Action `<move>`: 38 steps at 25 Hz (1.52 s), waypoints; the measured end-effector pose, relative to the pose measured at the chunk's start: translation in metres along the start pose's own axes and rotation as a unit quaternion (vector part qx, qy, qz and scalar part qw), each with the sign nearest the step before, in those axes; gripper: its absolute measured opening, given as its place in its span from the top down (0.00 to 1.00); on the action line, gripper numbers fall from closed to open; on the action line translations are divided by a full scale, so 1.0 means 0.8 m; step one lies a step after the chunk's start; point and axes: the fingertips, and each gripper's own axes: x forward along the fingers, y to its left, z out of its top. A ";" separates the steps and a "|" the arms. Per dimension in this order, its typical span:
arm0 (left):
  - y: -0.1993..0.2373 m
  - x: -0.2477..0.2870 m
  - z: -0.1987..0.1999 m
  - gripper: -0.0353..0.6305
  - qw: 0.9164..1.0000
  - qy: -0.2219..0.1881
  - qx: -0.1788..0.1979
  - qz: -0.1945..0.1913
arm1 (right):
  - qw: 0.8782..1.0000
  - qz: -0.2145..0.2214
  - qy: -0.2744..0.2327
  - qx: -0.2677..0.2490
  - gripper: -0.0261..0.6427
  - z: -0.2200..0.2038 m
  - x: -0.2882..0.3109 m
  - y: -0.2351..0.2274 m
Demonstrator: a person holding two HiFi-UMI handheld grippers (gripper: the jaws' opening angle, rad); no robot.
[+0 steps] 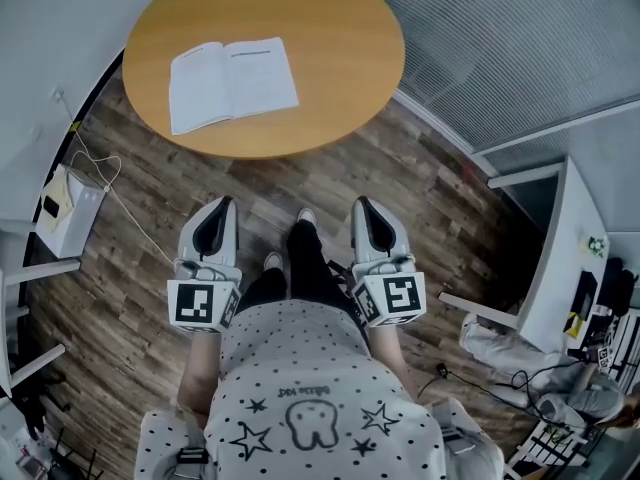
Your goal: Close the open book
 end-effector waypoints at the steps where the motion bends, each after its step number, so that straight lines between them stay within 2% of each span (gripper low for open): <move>1: 0.003 0.012 0.002 0.93 1.000 -0.001 -0.002 0.005 | 1.000 0.006 0.003 -0.001 0.95 0.000 0.012 -0.008; 13: 0.035 0.146 0.042 0.93 0.995 -0.040 -0.012 0.091 | 0.994 0.098 -0.002 -0.044 0.95 0.057 0.159 -0.099; 18: 0.032 0.171 0.045 0.93 0.991 -0.050 -0.010 0.122 | 0.989 0.137 0.005 -0.047 0.95 0.057 0.194 -0.119; 24: 0.030 0.175 0.045 0.93 0.988 -0.052 -0.012 0.148 | 0.982 0.184 0.020 -0.044 0.95 0.049 0.216 -0.111; 31: 0.048 0.164 0.043 0.93 0.983 -0.049 -0.018 0.176 | 0.979 0.199 0.033 -0.036 0.95 0.038 0.225 -0.099; 38: 0.072 0.172 0.044 0.93 0.982 -0.046 -0.025 0.179 | 0.981 0.189 0.041 -0.030 0.95 0.034 0.245 -0.096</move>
